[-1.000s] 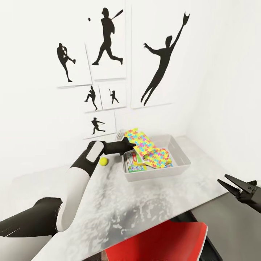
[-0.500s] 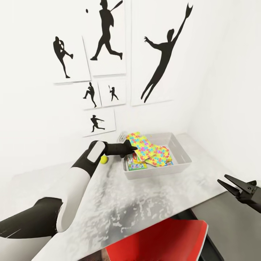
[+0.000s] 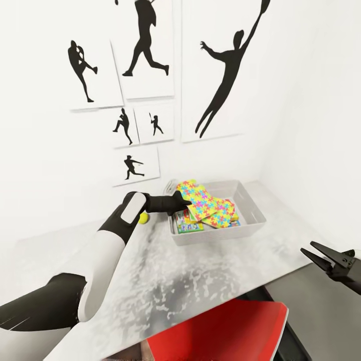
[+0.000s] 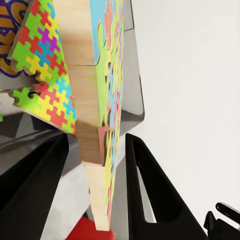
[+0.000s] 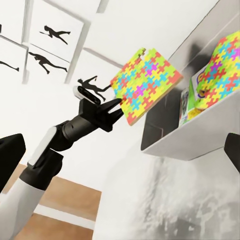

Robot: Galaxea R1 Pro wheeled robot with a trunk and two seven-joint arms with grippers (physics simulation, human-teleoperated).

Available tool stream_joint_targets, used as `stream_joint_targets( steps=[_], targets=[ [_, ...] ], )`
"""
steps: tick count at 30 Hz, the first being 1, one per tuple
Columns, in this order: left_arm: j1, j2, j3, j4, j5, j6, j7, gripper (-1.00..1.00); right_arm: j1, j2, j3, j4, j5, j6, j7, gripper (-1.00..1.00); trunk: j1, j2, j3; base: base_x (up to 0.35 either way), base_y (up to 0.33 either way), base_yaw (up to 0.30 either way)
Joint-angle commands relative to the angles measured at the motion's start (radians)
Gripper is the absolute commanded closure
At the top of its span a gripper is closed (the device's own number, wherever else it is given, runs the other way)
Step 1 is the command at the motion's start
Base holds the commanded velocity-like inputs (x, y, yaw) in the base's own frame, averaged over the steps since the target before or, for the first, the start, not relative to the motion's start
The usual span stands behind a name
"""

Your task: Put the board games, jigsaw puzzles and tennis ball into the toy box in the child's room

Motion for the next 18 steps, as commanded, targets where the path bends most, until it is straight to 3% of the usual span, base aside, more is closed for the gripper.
stream_joint_targets(
  steps=[1, 4, 10, 18],
  targets=[
    [-0.001, 0.0, -0.002, -0.001, -0.01, 0.002, -0.009, 1.0, -0.001, 0.0, -0.001, 0.0, 0.003, 0.004, 0.004, -1.0, 0.0, -0.002, -0.003, 0.0, 0.0, 0.0],
    [-0.001, 0.0, -0.011, -0.023, -0.01, 0.002, -0.007, 1.0, -0.001, 0.0, 0.0, 0.0, 0.003, 0.004, 0.004, -1.0, 0.0, -0.002, -0.008, 0.0, 0.0, 0.0],
    [-0.003, 0.0, -0.071, -0.104, -0.007, 0.002, 0.0, 1.0, -0.001, 0.001, 0.001, 0.0, 0.003, 0.002, 0.004, -1.0, 0.0, -0.002, -0.018, 0.0, 0.0, 0.0],
    [-0.004, 0.0, -0.094, -0.127, -0.006, 0.002, 0.001, 1.0, -0.001, 0.001, 0.001, 0.0, 0.003, 0.002, 0.004, -1.0, 0.0, -0.002, -0.032, 0.0, 0.0, 0.0]
  ],
)
